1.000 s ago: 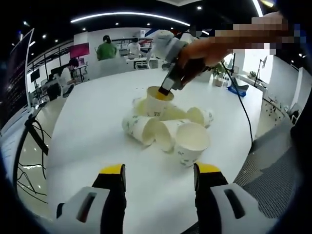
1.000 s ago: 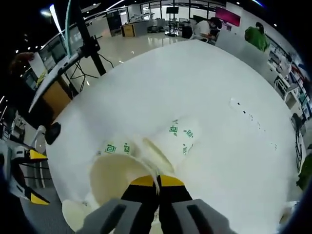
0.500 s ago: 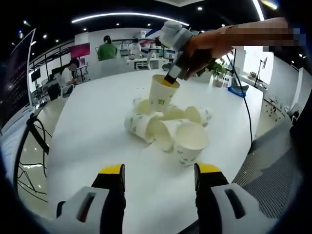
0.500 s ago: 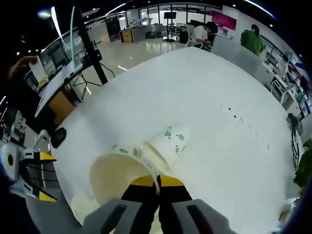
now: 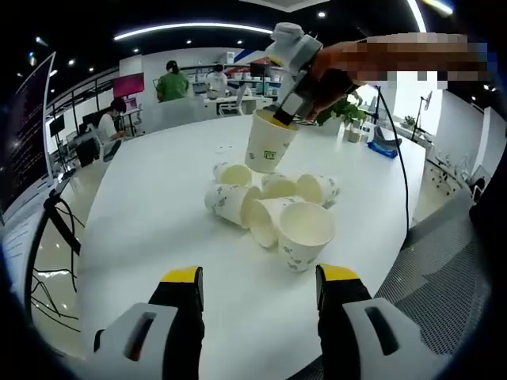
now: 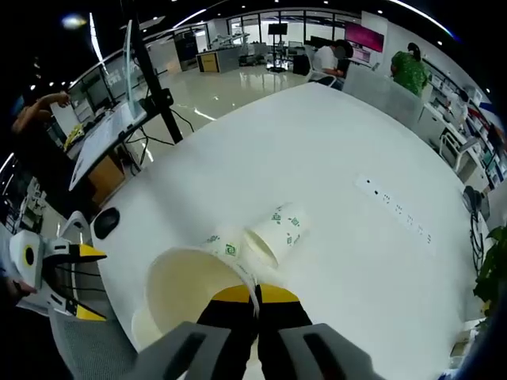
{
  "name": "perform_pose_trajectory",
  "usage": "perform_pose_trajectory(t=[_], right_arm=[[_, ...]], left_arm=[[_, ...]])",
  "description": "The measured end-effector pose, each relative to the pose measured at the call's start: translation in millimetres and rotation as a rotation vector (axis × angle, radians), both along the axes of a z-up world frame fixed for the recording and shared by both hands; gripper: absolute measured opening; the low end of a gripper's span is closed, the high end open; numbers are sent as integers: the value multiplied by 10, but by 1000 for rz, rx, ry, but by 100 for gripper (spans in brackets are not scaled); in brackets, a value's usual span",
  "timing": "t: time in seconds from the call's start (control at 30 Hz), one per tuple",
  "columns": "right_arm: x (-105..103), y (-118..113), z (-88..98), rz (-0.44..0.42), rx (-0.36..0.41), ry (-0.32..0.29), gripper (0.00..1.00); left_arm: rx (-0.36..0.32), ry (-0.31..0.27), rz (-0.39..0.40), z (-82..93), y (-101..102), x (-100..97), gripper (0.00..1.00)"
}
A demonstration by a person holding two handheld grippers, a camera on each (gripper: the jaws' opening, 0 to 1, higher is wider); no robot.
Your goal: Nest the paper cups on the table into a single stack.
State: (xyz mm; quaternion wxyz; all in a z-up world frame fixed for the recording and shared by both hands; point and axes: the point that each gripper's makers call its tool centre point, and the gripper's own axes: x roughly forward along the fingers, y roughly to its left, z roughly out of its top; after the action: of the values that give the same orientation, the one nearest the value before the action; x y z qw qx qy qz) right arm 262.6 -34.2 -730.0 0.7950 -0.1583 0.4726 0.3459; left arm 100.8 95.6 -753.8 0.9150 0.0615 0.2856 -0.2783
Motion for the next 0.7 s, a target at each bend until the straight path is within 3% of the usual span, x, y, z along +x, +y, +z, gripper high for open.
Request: perform_pose_trajectory(t=[0.7], right_arm=[[-539, 4, 178, 71, 11, 41, 0]], left_arm=[[18, -14, -29, 44, -31, -17, 55]])
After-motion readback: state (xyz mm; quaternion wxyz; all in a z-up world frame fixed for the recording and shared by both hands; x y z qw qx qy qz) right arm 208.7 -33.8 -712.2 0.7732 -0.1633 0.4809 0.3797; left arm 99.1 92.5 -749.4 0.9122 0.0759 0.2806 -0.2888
